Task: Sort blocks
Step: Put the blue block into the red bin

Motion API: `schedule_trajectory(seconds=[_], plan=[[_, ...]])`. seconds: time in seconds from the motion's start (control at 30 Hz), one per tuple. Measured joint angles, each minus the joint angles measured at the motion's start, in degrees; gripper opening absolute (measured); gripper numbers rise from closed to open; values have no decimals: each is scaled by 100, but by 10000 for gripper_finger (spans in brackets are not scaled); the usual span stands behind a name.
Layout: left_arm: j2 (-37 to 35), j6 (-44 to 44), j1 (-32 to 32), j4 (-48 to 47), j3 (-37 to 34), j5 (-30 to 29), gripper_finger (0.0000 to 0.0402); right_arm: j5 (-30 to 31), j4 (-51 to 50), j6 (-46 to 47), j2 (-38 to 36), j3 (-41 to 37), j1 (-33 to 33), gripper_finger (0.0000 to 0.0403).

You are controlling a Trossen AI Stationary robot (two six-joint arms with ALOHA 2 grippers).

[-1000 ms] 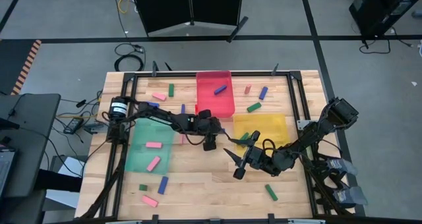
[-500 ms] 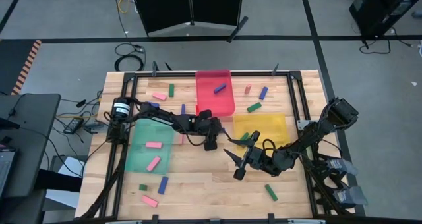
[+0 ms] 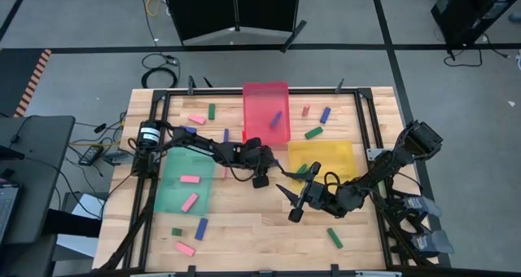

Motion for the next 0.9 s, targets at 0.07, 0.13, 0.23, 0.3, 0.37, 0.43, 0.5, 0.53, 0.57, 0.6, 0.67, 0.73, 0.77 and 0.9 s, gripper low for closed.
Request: schedule_trajectory(seconds=[0.07, 0.13, 0.23, 0.3, 0.37, 0.43, 0.5, 0.53, 0.57, 0.6, 0.67, 0.73, 0.77, 0.9], plan=[[4, 0, -26, 2, -2, -19, 113, 0, -1, 0, 0, 0, 0, 197], [4, 8, -42, 21, -4, -29, 115, 0, -1, 0, 0, 0, 0, 197], [4, 7, -78, 96, -11, -76, 116, 0, -1, 0, 0, 0, 0, 197], [7, 4, -97, 105, -11, -82, 116, 0, -1, 0, 0, 0, 0, 197], [8, -2, -108, 105, -11, -82, 117, 0, -1, 0, 0, 0, 0, 197], [11, -10, -127, 93, 16, -82, 117, 0, -1, 0, 0, 0, 0, 197], [19, -12, -148, 39, 79, -80, 118, 0, -1, 0, 0, 1, 0, 197], [23, -11, -161, 19, 118, -78, 118, 0, -1, 0, 0, 0, 0, 197], [30, -4, -174, 4, 154, -76, 118, 0, -1, 0, 0, 0, 0, 197], [39, 15, -183, -15, 200, -54, 118, 0, -3, 0, 0, 0, 0, 197], [49, 23, -190, -96, 305, 7, 115, 0, -2, 0, 0, 0, 0, 197], [54, 36, -190, -234, 423, 31, 110, 0, -3, 0, 0, 2, 0, 197], [54, 70, -190, -288, 476, 31, 109, 0, -3, 0, 0, 1, 0, 197], [54, 113, -190, -333, 597, 1, 109, 0, -3, 0, 0, 0, 0, 197]])
